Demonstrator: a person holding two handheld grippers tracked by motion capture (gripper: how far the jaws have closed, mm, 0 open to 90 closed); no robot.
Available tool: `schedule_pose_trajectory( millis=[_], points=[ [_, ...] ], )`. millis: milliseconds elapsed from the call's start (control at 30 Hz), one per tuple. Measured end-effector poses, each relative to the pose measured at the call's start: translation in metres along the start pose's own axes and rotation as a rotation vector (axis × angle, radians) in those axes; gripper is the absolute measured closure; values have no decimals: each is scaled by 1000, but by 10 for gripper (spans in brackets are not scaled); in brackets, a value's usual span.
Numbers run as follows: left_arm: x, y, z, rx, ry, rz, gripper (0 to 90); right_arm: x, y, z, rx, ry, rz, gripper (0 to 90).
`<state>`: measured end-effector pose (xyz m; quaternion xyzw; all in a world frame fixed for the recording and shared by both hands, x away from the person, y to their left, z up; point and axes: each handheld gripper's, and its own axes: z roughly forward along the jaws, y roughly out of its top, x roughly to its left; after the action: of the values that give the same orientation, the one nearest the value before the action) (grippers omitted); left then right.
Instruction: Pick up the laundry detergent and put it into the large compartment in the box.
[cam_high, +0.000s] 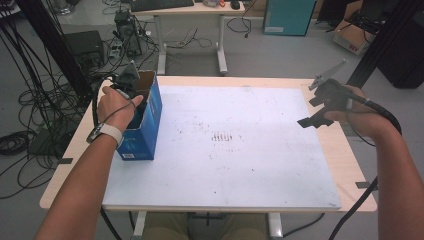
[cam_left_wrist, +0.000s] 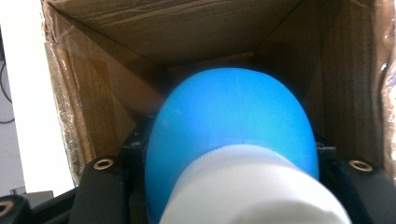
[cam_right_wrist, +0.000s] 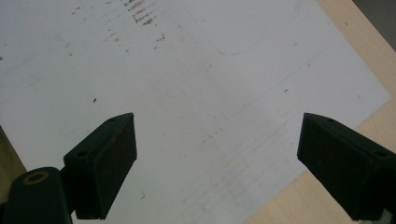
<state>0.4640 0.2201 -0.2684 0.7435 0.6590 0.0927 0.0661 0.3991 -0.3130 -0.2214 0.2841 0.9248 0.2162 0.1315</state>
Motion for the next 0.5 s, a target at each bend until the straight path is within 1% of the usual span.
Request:
schedule_pose_trajectory(
  millis=[500],
  points=[
    [1, 0, 0, -11, -3, 3, 387, 0, 0, 1, 2, 2, 0, 118]
  ],
)
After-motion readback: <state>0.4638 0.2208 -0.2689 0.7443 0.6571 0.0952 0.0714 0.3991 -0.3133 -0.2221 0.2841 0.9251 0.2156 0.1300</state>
